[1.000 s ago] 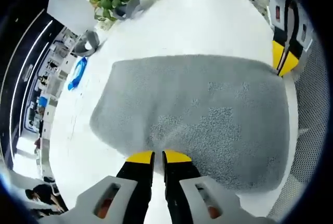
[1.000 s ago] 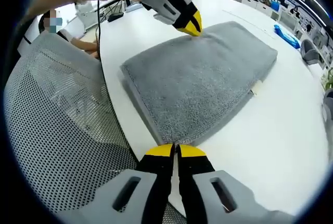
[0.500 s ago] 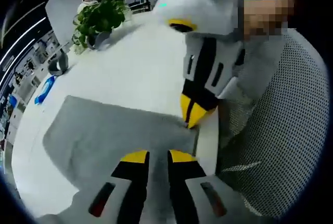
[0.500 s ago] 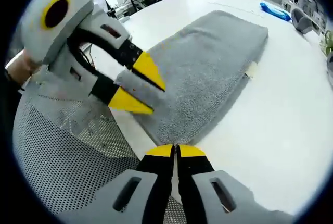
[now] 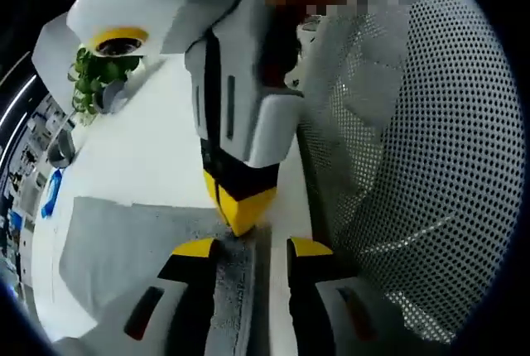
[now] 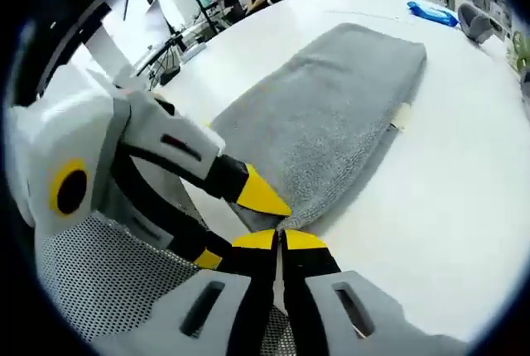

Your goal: Fold the towel on the table until its edges align and the towel forms a compact rectangular stack.

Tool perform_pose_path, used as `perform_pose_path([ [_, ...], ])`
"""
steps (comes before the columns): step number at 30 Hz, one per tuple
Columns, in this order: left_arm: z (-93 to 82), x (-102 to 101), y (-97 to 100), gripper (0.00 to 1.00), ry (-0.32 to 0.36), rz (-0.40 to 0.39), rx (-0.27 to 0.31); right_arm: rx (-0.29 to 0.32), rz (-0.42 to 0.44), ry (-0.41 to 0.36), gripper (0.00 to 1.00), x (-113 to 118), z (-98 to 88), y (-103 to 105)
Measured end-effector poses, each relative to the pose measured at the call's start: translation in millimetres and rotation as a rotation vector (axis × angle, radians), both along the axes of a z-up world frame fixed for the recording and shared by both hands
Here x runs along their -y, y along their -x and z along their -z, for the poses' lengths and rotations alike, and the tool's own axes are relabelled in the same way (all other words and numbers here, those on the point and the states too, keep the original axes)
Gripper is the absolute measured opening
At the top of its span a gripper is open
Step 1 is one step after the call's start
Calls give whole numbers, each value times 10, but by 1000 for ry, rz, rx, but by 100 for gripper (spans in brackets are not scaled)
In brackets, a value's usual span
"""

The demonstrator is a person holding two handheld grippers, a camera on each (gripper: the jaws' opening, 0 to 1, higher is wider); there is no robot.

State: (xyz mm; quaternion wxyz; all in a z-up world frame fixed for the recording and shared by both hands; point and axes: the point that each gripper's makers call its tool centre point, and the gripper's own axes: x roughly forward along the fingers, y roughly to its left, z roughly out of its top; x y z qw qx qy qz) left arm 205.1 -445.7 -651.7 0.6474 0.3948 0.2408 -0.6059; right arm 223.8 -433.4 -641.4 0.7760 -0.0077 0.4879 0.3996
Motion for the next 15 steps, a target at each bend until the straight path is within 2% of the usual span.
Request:
perform_pose_path([
  [4, -20, 10, -35, 34, -2, 0, 33, -5, 13, -19, 0, 16, -26, -11],
  [8, -17, -16, -83, 31, -2, -35, 34, -7, 32, -48, 0, -8, -76, -10],
  [15, -25, -47, -201, 17, 17, -87, 54, -33, 82, -114, 0, -32, -142, -43],
])
